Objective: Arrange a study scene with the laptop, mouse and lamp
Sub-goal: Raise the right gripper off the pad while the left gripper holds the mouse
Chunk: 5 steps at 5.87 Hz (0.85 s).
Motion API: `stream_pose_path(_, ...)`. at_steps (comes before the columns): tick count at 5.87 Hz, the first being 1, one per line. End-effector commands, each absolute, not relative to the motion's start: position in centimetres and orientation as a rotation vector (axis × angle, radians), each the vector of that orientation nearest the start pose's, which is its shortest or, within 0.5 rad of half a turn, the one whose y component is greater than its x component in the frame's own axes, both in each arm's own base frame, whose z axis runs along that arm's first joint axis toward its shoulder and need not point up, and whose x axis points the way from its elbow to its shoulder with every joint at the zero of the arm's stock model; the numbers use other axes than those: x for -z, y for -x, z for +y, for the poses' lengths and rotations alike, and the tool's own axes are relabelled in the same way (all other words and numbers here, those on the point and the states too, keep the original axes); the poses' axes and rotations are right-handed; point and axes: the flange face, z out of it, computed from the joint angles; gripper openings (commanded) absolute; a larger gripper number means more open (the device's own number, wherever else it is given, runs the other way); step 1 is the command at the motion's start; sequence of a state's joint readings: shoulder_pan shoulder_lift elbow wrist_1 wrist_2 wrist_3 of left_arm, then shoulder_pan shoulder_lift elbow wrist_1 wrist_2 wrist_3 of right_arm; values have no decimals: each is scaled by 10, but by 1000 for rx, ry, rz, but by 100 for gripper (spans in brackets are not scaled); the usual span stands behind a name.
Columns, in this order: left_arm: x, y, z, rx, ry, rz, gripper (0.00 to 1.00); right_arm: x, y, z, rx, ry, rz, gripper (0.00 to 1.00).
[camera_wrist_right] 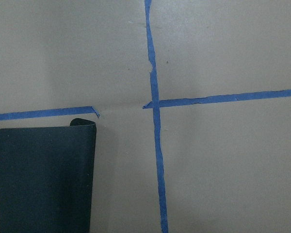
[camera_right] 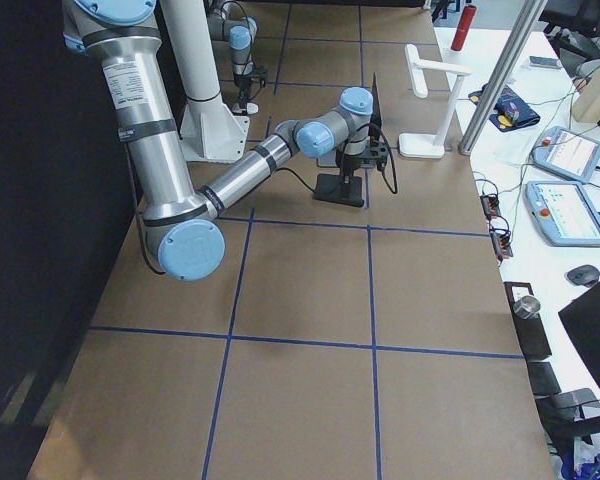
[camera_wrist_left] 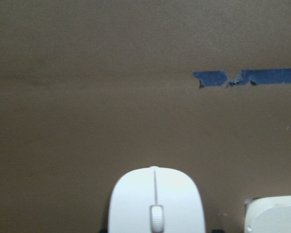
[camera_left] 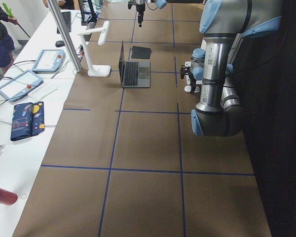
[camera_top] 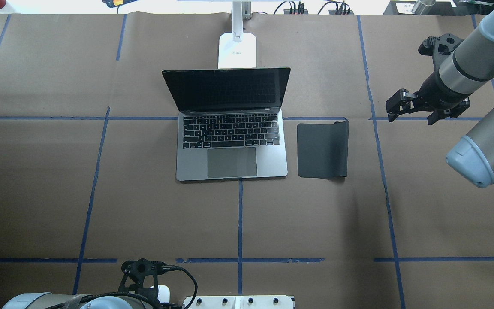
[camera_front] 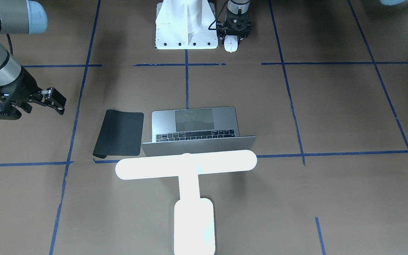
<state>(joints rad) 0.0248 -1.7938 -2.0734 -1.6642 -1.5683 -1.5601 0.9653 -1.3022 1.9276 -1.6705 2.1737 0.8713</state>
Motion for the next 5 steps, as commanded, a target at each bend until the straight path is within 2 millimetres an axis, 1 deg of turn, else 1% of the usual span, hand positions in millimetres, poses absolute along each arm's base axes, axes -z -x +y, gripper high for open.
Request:
stream_pose_path(1,-304,-523,-130,-21,-2,834,9,-363,256,-503,-92,20,-778,100)
stream_pose_path(2,-288,-506,-141,-1,-12,857,8,-363,254,-502,-93,18,-779,100)
stream_pose_path(3,-280,-486,-164,34,-4,809,8,-362,250,-498,-94,15,-783,100)
stream_pose_path(4,-244,-481,-200,52,-11,857,8,-374,233,-473,-56,4,-778,100)
stream_pose_path(5,-220,-500,-226,42,-56,883,8,-389,218,-456,-32,2,-768,100)
